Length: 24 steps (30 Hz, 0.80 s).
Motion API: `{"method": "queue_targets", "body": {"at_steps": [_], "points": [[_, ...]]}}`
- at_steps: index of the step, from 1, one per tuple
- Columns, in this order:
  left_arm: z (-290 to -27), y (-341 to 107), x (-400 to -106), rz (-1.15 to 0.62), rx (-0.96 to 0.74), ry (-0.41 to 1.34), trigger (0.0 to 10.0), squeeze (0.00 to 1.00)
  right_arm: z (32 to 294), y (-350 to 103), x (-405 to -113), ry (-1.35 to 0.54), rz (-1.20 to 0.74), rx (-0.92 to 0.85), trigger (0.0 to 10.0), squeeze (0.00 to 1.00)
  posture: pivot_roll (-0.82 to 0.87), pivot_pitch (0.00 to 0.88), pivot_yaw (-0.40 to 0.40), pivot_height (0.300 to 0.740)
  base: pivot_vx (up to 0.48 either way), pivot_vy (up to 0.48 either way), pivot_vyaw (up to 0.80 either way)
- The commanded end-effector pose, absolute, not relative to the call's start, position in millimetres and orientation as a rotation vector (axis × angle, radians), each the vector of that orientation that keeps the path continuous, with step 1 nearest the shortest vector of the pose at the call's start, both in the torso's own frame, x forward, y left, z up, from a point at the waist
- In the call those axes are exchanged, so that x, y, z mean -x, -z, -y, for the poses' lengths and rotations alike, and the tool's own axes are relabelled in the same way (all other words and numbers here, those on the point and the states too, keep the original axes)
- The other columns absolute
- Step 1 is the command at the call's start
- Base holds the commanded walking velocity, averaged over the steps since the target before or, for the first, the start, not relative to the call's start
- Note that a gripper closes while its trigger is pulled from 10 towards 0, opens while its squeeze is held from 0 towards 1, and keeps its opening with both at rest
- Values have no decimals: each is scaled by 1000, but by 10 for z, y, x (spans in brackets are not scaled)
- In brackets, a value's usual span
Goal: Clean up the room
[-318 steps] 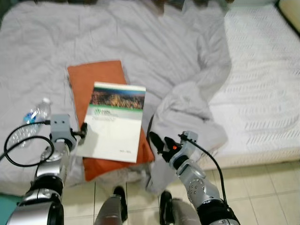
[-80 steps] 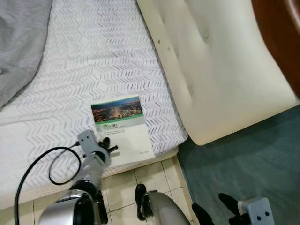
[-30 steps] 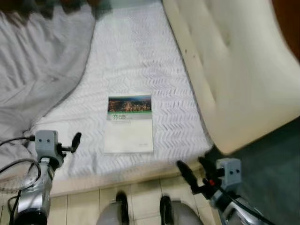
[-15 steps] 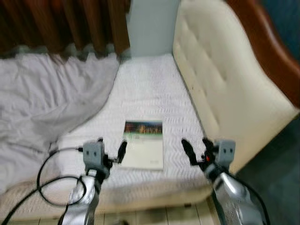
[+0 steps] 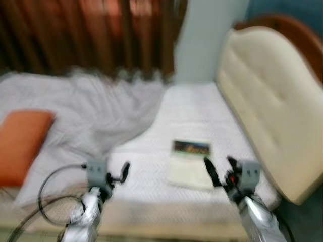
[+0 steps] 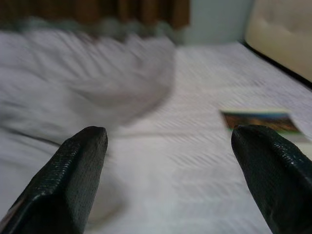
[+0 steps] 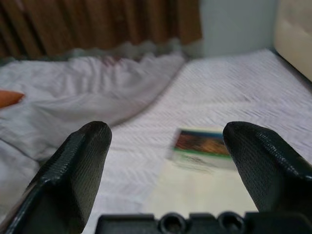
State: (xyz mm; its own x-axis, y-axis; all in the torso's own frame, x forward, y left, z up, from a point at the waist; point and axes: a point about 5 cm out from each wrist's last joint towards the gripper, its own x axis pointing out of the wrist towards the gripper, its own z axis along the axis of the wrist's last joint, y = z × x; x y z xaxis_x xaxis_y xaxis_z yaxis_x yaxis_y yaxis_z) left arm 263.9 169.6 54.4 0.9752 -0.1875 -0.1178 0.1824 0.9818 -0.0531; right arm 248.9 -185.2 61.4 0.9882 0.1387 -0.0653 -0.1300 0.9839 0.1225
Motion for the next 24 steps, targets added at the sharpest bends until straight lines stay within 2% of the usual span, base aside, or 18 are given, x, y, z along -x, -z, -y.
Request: {"method": "queue_targets", "body": {"at_steps": [1, 2, 5, 24], "points": [[-1689, -769, -2689, -14, 5, 201, 10000, 0, 1833, -845, -2570, -133, 43, -98, 10000, 0, -34, 0, -11, 740, 0, 480, 0], [-1662, -901, -2672, 39, 12, 216, 10000, 0, 1854, -938, -2563, -117, 90, -107, 10000, 0, -23, 0, -16, 740, 0, 480, 0], [-1636, -987, -2675, 54, 41, 237, 10000, 0, 1832, -931, -2568, -127, 83, -120, 10000, 0, -3, 0, -21, 740, 0, 480, 0], [-1825, -793, -2654, -59, 97, 152, 10000, 0, 1659, -805, -2638, -214, 17, -139, 10000, 0, 17, 0, -30, 740, 0, 480, 0]]}}
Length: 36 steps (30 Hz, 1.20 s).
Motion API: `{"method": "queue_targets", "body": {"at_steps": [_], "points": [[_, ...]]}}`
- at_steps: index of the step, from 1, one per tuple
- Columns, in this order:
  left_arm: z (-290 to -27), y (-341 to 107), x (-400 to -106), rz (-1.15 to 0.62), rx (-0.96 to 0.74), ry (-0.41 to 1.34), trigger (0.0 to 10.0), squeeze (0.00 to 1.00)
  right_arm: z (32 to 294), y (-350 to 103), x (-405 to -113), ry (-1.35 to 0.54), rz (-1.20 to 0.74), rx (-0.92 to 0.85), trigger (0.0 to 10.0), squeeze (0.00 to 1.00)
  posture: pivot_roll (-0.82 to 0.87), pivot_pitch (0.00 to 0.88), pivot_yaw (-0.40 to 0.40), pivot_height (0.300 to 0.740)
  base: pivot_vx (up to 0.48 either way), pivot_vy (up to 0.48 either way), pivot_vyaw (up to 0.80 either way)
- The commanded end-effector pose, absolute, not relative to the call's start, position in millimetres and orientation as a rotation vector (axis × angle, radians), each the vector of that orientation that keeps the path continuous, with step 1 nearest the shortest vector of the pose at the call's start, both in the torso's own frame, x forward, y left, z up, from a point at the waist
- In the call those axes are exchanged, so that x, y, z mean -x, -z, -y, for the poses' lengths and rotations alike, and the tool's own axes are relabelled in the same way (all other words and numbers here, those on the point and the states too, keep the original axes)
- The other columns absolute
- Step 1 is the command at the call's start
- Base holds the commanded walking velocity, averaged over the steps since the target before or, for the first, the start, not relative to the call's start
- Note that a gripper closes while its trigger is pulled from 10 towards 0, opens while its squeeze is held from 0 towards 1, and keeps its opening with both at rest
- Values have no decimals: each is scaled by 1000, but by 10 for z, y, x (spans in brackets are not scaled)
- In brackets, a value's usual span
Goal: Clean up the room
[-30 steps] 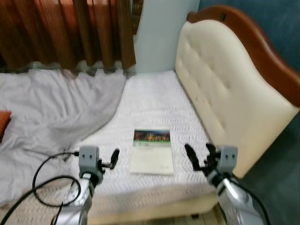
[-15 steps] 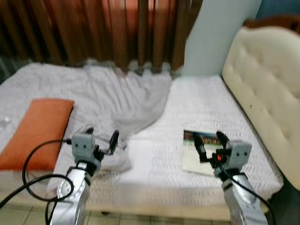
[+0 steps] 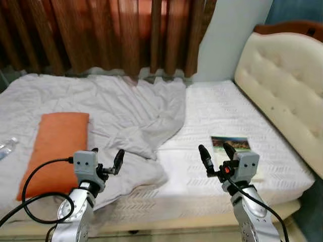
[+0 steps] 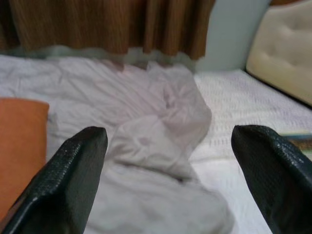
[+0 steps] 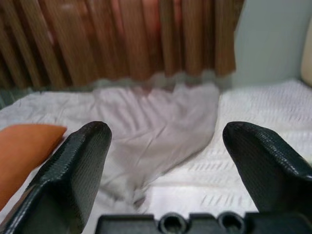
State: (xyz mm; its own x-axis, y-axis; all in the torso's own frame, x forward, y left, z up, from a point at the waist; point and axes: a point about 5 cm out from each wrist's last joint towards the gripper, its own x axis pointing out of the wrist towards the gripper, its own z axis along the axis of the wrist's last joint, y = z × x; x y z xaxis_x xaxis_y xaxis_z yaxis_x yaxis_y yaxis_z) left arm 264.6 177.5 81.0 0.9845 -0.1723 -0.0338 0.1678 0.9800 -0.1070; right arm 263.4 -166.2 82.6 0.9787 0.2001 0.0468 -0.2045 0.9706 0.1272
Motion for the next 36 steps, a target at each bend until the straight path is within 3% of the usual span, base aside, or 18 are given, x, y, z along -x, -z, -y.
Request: {"method": "queue_targets", "body": {"at_steps": [1, 19, 22, 36], "points": [[-1829, -785, -2645, -61, 94, 152, 10000, 0, 1659, -796, -2631, -215, 12, -142, 10000, 0, 17, 0, -28, 740, 0, 480, 0], [-1898, -727, -2544, -97, 4, 86, 10000, 0, 1671, -724, -2653, -242, -38, -167, 10000, 0, 33, 0, -27, 740, 0, 466, 0], [-1880, -731, -2534, -96, 5, 90, 10000, 0, 1656, -715, -2655, -256, -45, -167, 10000, 0, 34, 0, -27, 740, 0, 0, 0], [-1874, -788, -2671, -112, -63, 53, 10000, 0, 1554, -661, -2684, -315, -75, -168, 10000, 0, 40, 0, -21, 740, 472, 0, 0]]}}
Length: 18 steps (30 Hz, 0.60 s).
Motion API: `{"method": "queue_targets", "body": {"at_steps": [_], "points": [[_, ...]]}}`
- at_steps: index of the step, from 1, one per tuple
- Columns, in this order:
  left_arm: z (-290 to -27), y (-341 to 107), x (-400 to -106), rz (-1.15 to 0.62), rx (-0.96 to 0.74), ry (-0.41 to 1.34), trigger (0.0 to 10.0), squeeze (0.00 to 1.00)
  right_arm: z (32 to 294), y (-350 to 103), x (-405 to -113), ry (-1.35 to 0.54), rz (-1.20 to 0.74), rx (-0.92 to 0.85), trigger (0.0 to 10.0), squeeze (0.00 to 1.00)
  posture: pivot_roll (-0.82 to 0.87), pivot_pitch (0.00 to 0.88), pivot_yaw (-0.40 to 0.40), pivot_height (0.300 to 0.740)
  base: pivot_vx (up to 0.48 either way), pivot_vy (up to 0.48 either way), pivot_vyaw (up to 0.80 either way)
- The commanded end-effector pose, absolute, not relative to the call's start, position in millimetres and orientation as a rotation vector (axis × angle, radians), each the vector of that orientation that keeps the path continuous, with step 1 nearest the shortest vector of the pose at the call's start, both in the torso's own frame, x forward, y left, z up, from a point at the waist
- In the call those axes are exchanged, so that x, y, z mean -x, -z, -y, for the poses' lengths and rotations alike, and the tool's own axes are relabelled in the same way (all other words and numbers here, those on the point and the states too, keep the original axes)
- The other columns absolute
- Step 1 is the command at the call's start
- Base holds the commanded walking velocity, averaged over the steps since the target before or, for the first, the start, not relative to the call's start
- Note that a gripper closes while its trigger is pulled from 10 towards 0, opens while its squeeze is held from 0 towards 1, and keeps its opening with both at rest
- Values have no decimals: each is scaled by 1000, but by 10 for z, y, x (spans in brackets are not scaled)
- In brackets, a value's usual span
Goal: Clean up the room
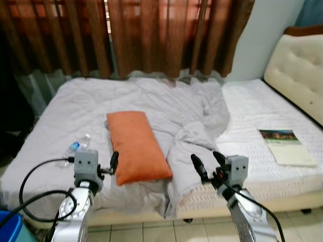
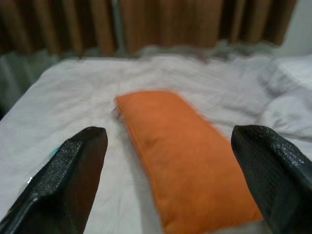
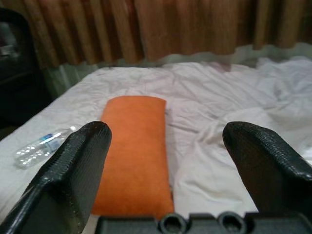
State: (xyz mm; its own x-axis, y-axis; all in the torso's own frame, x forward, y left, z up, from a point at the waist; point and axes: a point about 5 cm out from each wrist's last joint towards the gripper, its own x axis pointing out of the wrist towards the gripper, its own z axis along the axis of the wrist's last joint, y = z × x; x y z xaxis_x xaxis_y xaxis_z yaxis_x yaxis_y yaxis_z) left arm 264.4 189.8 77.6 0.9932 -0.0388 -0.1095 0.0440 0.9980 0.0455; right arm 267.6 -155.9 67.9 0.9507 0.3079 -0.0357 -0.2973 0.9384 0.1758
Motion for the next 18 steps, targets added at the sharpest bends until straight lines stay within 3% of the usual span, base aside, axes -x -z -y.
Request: {"method": "queue_targets", "body": {"at_steps": [1, 18], "points": [[-1868, -782, -2680, -116, -68, 56, 10000, 0, 1547, -656, -2688, -319, -77, -167, 10000, 0, 42, 0, -20, 740, 472, 0, 0], [-1863, -755, -2652, -134, -64, 18, 10000, 0, 1476, -608, -2720, -375, -113, -162, 10000, 0, 50, 0, -24, 740, 472, 0, 0]]}}
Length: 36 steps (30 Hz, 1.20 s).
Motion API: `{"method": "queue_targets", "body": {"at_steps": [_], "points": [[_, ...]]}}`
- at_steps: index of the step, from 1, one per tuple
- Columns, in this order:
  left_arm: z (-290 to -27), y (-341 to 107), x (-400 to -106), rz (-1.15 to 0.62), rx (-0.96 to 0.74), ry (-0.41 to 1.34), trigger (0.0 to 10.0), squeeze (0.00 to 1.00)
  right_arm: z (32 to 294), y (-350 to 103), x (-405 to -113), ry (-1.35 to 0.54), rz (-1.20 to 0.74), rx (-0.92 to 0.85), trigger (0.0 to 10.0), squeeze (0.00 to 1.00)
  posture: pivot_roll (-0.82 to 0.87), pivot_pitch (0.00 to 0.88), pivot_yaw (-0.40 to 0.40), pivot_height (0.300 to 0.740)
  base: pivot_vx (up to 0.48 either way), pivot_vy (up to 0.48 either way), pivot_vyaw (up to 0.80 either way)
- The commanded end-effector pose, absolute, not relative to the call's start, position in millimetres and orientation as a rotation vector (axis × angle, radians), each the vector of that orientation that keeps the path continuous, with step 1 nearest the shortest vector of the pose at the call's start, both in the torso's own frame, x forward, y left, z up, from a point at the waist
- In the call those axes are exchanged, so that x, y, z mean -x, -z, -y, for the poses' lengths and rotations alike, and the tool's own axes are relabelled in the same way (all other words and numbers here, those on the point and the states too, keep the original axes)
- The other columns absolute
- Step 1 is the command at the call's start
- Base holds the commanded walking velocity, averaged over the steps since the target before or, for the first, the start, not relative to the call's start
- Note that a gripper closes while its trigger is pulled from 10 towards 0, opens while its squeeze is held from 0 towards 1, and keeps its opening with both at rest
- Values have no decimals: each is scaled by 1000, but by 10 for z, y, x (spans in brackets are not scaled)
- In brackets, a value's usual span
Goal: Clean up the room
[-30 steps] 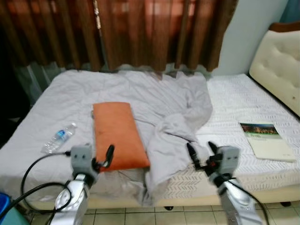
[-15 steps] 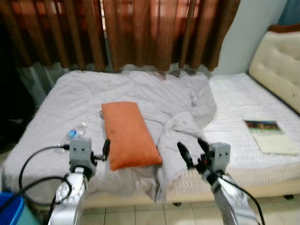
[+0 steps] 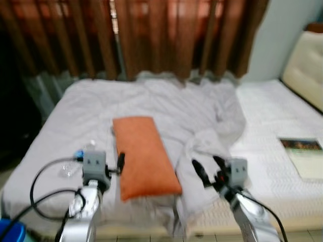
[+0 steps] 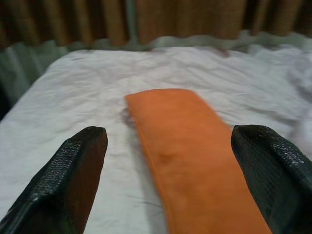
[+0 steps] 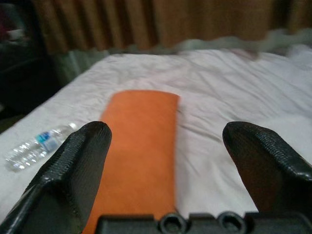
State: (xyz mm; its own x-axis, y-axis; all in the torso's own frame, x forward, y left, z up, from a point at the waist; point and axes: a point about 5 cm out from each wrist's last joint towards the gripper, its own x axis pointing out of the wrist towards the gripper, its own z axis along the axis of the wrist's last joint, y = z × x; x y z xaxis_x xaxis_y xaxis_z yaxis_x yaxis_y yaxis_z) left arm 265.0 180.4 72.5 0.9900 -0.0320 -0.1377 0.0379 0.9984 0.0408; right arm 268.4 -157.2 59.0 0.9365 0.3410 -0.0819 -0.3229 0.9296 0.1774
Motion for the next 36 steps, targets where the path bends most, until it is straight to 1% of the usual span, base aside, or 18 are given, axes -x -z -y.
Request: {"method": "queue_targets", "body": {"at_steps": [1, 9, 15, 16, 17, 18, 19, 21, 22, 23, 24, 25, 26, 29, 31, 33, 35, 36], "points": [[-1864, -753, -2648, -135, -62, 15, 10000, 0, 1468, -608, -2728, -380, -115, -162, 10000, 0, 50, 0, -25, 740, 472, 0, 0], [-1867, -740, -2609, -142, -62, -12, 10000, 0, 1377, -589, -2775, -441, -154, -178, 10000, 0, 53, 0, -29, 740, 472, 0, 0], [-1928, -740, -2679, -144, -47, -26, 10000, 0, 1296, -596, -2880, -455, -167, -188, 10000, 0, 61, 39, -37, 740, 472, 0, 0], [-1933, -737, -2721, -151, -42, -14, 10000, 0, 1293, -602, -2905, -447, -166, -191, 10000, 0, 67, 71, -47, 740, 472, 0, 0], [-1938, -747, -2737, -158, -49, 0, 10000, 0, 1291, -616, -2908, -439, -162, -193, 10000, 0, 62, 126, -44, 740, 469, 0, 0], [-1953, -723, -2795, -178, -64, 2, 10000, 0, 1282, -601, -2939, -424, -170, -198, 10000, 0, 62, 126, -44, 740, 469, 0, 0], [-2004, -687, -2902, -220, -65, 5, 10000, 0, 1220, -584, -2981, -419, -188, -218, 10000, 0, 65, 209, -32, 740, 0, 0, 0], [-2051, -683, -2988, -237, -49, 14, 10000, 0, 1134, -577, -3010, -434, -209, -255, 10000, 0, 61, 270, -27, 740, 0, 0, 0], [-2051, -683, -2988, -237, -49, 14, 10000, 0, 1134, -577, -3010, -434, -209, -255, 10000, 0, 61, 270, -27, 740, 0, 0, 0], [-2103, -703, -3055, -249, -41, 20, 10000, 0, 1068, -598, -3024, -444, -223, -288, 10000, 0, 46, 358, -22, 740, 0, 0, 0], [-2103, -703, -3055, -249, -41, 20, 10000, 0, 1068, -598, -3024, -444, -223, -288, 10000, 0, 46, 358, -22, 740, 0, 0, 0], [-2069, -675, -3157, -284, 74, 101, 10000, 0, 1043, -539, -3056, -436, -259, -333, 10000, 0, 39, 420, -33, 740, 0, 0, 0], [-2063, -677, -3203, -285, 95, 110, 10000, 0, 1041, -506, -3065, -427, -275, -352, 10000, 0, 39, 420, -33, 740, 0, 0, 0], [-2076, -784, -3341, -262, 165, 108, 10000, 0, 1052, -530, -3099, -406, -263, -385, 10000, 0, 14, 528, -20, 740, 0, 0, 0], [-2089, -816, -3390, -255, 191, 101, 10000, 0, 1059, -549, -3124, -394, -252, -402, 10000, 0, 12, 541, -17, 740, 0, 0, 0], [-2116, -944, -3513, -215, 262, 80, 10000, 0, 1070, -647, -3203, -373, -203, -448, 10000, 0, -7, 613, -9, 740, 0, 0, 0], [-2129, -1077, -3613, -166, 351, 74, 10000, 0, 1086, -764, -3289, -338, -159, -517, 10000, 0, -27, 658, -6, 740, 0, 0, 0], [-2129, -1077, -3613, -166, 351, 74, 10000, 0, 1086, -764, -3289, -338, -159, -517, 10000, 0, -27, 658, -6, 740, 0, 0, 0]]}}
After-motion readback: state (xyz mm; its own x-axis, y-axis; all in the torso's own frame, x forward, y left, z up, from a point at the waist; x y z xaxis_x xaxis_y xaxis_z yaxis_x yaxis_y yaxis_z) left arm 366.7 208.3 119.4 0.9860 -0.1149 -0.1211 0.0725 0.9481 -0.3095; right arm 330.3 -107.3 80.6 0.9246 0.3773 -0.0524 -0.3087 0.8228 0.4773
